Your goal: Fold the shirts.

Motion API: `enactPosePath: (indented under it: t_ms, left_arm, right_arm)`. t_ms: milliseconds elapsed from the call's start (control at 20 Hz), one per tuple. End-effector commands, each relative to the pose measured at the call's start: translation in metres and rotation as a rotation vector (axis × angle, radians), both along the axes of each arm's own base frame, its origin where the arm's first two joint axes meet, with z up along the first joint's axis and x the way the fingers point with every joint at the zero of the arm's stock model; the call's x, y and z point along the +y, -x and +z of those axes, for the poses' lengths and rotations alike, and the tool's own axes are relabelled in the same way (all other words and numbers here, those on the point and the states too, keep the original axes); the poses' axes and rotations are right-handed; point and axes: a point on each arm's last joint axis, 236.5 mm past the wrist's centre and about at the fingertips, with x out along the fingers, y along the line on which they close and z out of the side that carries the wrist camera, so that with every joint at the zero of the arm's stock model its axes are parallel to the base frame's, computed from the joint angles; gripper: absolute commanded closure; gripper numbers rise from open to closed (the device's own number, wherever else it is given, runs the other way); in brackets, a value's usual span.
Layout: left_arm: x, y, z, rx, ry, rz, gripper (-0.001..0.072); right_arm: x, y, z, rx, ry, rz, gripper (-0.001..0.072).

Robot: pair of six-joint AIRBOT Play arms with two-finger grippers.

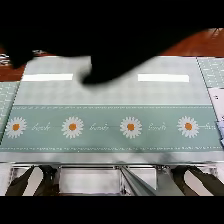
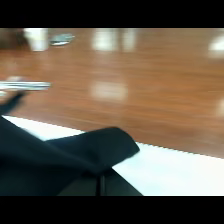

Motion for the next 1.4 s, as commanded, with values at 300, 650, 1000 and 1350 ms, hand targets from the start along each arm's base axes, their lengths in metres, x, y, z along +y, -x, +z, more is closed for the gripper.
enactPosePath:
  t_ms: [300,650,1000,1350]
  left_arm:
    - [-0.020,0.070,-0.029,0.079,-0.319,0.241,0.0689]
    - [-0.011,0.070,-0.223,0.711,-0.322,0.089,0.0688]
    - [-0.009,0.022,-0.459,1.245,0.002,-0.079,0.0688]
    - [-0.007,-0.072,-0.543,1.279,0.289,-0.161,0.0688]
  right_arm:
    - [-0.065,0.128,-0.040,0.088,0.144,-0.391,0.0682]
    - [-0.080,0.085,-0.142,0.358,0.121,-0.393,0.0682]
    - [-0.057,-0.073,-0.279,0.646,-0.054,-0.144,0.0682]
    - [-0.029,-0.197,-0.350,0.724,-0.401,-0.043,0.0682]
